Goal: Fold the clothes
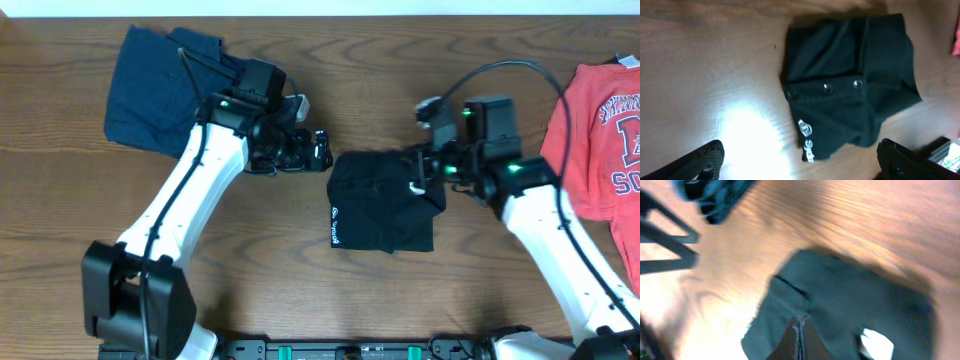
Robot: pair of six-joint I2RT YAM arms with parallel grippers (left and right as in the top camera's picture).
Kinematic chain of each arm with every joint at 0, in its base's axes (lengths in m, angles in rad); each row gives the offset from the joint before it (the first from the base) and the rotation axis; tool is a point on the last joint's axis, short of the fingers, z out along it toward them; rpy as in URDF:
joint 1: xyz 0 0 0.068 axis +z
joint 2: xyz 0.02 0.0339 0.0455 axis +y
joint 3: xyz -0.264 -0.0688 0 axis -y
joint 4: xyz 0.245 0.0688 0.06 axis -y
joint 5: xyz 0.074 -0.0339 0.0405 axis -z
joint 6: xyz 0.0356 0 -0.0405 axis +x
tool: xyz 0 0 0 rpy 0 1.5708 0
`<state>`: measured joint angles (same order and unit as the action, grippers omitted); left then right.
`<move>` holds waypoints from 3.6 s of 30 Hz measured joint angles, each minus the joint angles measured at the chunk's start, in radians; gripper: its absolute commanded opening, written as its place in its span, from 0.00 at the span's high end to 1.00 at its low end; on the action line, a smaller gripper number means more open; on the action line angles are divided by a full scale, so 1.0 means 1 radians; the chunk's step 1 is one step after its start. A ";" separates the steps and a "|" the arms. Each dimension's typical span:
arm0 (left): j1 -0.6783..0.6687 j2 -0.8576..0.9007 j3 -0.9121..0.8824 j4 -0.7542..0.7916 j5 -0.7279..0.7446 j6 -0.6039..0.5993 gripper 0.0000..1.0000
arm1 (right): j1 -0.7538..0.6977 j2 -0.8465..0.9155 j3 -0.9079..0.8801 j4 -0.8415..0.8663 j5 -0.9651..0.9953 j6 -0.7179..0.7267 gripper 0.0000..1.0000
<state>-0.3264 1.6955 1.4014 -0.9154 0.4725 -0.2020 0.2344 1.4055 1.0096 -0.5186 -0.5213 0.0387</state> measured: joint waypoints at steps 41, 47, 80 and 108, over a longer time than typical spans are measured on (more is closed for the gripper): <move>0.070 -0.094 0.000 -0.206 0.015 -0.004 0.01 | 0.070 0.036 0.021 -0.299 0.356 -0.014 0.99; 0.070 -0.094 0.000 -0.226 0.015 -0.003 0.01 | 0.116 0.198 0.014 -0.254 0.278 -0.023 0.99; 0.061 -0.095 -0.048 0.006 0.055 -0.084 0.02 | 0.003 0.303 0.070 0.057 0.019 0.245 0.97; -0.100 0.112 -0.535 0.927 0.259 -0.486 0.02 | 0.003 0.443 0.085 -0.027 0.249 0.154 0.99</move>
<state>-0.4259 1.8072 0.8661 0.0116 0.7319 -0.6876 0.2375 1.8484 1.0950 -0.5457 -0.2718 0.1925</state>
